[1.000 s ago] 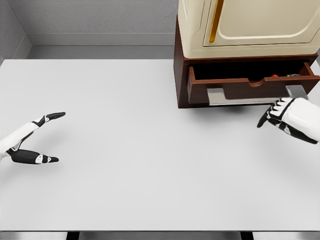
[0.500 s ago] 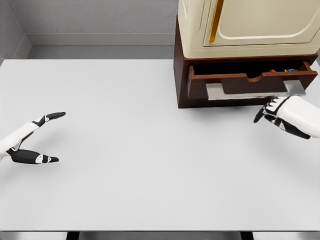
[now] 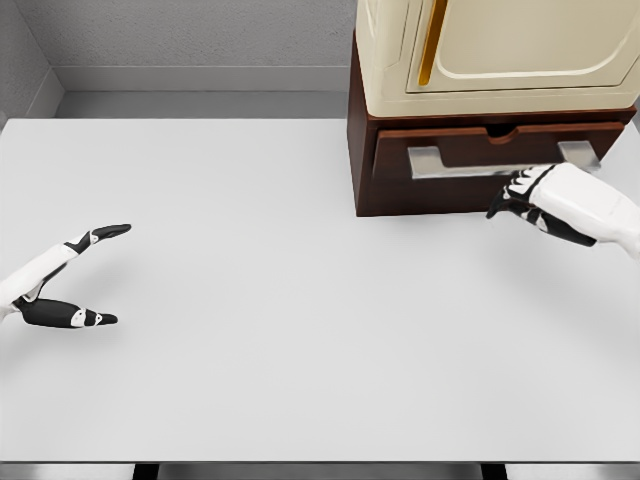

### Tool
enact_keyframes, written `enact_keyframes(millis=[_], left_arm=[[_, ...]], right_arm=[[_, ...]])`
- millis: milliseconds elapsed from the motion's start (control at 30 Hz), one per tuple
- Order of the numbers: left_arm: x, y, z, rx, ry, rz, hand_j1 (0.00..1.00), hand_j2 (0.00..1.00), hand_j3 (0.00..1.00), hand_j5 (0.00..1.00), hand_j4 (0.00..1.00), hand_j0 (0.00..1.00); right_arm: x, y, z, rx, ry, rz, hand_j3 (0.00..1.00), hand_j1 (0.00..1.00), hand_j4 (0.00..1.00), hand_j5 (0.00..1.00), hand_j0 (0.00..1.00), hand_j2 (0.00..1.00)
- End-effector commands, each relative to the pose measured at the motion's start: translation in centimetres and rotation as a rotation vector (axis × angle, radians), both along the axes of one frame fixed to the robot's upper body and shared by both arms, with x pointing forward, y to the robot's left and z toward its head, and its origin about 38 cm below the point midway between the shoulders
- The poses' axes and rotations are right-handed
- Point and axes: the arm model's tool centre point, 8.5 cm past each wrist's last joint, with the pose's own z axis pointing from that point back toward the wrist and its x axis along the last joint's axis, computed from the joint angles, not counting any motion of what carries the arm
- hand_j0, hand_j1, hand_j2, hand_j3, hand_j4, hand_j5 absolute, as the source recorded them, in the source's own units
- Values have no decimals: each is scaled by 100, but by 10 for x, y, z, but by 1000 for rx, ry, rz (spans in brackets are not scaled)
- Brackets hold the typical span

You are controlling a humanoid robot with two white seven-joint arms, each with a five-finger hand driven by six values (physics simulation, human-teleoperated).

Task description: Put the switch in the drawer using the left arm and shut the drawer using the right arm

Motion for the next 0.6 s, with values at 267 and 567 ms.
enact_keyframes(millis=[267, 567], left_arm=[[0, 0, 1, -7, 0, 1, 100, 100, 100, 100, 100, 100], [0, 1, 0, -7, 2, 4, 100, 100, 100, 100, 100, 100]], right_arm=[[10, 7, -17, 10, 38, -1, 46, 46, 46, 46, 46, 46], [-6, -34, -13, -96, 80, -54, 46, 46, 46, 46, 46, 46]])
